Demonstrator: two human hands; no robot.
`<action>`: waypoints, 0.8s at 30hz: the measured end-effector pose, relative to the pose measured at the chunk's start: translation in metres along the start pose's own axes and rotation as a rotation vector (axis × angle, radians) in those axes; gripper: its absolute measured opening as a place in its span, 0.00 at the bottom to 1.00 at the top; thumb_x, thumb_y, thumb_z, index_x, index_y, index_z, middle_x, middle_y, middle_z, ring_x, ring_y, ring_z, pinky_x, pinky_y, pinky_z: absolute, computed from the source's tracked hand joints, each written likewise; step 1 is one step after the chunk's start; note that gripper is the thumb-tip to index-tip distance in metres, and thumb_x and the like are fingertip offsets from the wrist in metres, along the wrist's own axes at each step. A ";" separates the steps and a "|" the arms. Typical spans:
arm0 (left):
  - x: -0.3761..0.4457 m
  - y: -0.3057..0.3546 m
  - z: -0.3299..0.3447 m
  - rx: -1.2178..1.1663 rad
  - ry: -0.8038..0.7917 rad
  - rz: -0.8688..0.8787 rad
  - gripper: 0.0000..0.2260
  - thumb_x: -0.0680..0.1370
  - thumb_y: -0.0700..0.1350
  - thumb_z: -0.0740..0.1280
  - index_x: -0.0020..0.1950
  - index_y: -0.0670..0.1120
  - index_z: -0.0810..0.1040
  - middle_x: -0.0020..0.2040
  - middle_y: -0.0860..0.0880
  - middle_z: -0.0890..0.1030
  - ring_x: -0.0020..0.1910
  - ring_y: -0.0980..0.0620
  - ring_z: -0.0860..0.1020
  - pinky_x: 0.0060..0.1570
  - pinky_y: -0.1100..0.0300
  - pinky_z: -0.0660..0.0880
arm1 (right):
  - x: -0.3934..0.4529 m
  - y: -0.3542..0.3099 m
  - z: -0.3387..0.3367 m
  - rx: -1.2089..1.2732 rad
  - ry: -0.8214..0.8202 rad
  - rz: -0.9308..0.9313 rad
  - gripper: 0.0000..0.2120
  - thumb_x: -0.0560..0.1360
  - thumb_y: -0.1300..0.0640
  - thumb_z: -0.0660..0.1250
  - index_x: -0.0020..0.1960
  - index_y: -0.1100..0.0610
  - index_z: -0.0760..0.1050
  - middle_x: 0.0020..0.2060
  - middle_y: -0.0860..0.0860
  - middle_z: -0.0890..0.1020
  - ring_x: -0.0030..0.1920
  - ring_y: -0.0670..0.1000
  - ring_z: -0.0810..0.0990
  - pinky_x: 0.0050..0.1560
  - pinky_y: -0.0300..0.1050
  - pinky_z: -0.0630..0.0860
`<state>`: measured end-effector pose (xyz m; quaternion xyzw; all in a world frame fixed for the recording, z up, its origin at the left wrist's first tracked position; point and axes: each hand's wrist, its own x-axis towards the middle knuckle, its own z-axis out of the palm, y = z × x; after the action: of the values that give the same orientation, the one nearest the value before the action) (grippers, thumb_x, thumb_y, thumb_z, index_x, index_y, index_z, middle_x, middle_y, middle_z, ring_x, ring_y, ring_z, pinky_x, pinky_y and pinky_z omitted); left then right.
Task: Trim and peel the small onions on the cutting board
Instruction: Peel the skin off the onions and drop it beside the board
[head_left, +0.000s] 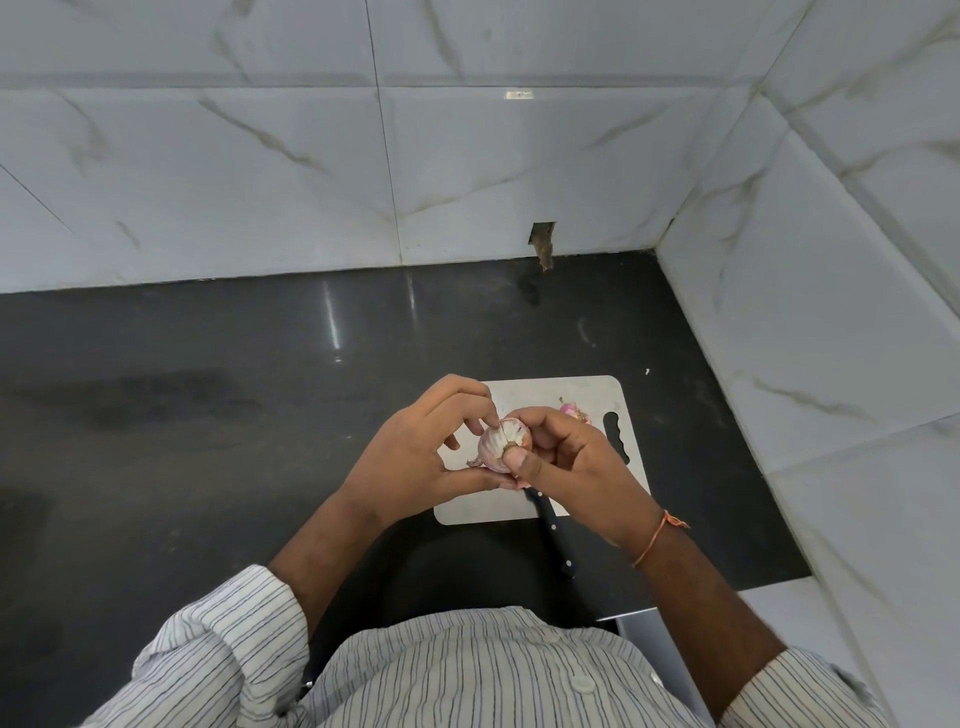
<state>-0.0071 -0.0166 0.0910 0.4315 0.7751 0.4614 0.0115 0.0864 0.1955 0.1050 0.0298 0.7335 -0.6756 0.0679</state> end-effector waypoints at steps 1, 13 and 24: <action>0.001 0.002 0.000 -0.009 -0.007 0.000 0.23 0.73 0.58 0.81 0.60 0.49 0.79 0.62 0.55 0.77 0.53 0.53 0.80 0.43 0.56 0.82 | 0.000 -0.001 -0.001 -0.012 -0.002 -0.005 0.13 0.82 0.59 0.71 0.66 0.59 0.78 0.57 0.55 0.87 0.57 0.58 0.86 0.60 0.53 0.84; 0.010 0.006 0.000 -0.113 -0.021 -0.038 0.25 0.69 0.49 0.86 0.57 0.54 0.75 0.60 0.54 0.77 0.52 0.49 0.80 0.42 0.51 0.82 | 0.002 -0.009 0.000 -0.018 0.045 -0.043 0.15 0.80 0.58 0.71 0.65 0.62 0.79 0.55 0.55 0.87 0.56 0.57 0.87 0.58 0.52 0.85; 0.005 0.008 0.003 -0.119 0.041 -0.024 0.22 0.71 0.49 0.85 0.53 0.54 0.73 0.56 0.57 0.76 0.50 0.50 0.79 0.39 0.51 0.81 | 0.002 -0.008 0.000 0.038 0.056 -0.006 0.15 0.81 0.58 0.70 0.66 0.62 0.78 0.56 0.56 0.86 0.58 0.60 0.85 0.59 0.60 0.84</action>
<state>-0.0043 -0.0097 0.0968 0.4111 0.7515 0.5153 0.0268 0.0836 0.1944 0.1128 0.0479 0.7224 -0.6883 0.0448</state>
